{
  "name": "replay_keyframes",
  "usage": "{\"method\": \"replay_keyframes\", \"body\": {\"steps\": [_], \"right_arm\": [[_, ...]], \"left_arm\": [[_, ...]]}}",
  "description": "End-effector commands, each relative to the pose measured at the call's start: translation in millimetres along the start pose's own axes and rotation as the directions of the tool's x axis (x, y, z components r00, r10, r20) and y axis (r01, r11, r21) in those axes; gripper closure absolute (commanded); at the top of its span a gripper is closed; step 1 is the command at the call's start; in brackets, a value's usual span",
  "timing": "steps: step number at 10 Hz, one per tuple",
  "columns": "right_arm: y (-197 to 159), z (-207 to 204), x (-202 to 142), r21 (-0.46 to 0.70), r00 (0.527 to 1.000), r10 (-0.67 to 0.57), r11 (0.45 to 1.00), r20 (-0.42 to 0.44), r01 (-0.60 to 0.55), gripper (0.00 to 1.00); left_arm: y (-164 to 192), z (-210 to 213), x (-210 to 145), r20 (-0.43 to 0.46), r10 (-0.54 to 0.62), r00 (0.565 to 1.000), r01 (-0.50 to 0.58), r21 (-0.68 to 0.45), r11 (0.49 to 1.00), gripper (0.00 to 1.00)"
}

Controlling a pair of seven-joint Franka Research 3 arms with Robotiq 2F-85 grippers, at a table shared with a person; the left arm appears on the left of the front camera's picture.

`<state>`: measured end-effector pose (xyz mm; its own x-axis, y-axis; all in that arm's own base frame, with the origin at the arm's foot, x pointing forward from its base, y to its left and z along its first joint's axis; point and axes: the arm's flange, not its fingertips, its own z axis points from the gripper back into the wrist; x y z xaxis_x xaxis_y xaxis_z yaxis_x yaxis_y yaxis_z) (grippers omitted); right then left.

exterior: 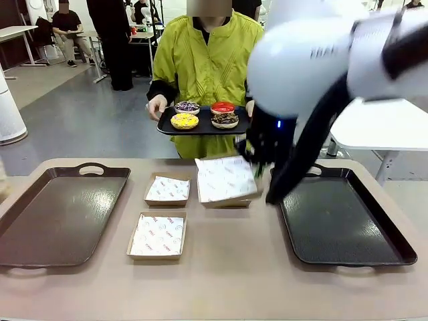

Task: Individually package the donuts and arrange them on the tray.
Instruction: Pick up one Paper togo box.

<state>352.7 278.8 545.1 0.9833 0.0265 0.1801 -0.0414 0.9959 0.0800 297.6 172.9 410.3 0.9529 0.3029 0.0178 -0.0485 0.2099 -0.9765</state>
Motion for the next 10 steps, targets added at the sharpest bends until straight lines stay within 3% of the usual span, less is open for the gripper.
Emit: {"method": "replay_keyframes", "body": {"steps": [1,4,6,10], "right_arm": [[3.9,5.1,58.4,-0.005,0.999,-0.029,1.000,-0.017,0.029,1.00],[0.4,-8.6,140.1,-0.020,0.996,-0.083,0.996,-0.014,0.082,1.00],[-2.9,-19.9,174.0,-0.085,0.996,-0.094,0.992,-0.005,0.093,1.00],[-15.9,-33.7,175.5,-0.053,0.997,-0.078,0.996,-0.007,0.078,1.00]], "left_arm": [[-1.3,1.8,-0.7,0.006,0.000,1.000,0.000,-0.012,1.000,0.00],[-1.3,1.8,-0.7,0.006,0.000,1.000,0.000,-0.012,1.000,0.00],[-1.3,1.8,-0.7,0.006,0.000,1.000,0.000,-0.012,1.000,0.00],[-1.3,1.8,-0.7,0.006,0.000,1.000,0.000,-0.012,1.000,0.00]]}}
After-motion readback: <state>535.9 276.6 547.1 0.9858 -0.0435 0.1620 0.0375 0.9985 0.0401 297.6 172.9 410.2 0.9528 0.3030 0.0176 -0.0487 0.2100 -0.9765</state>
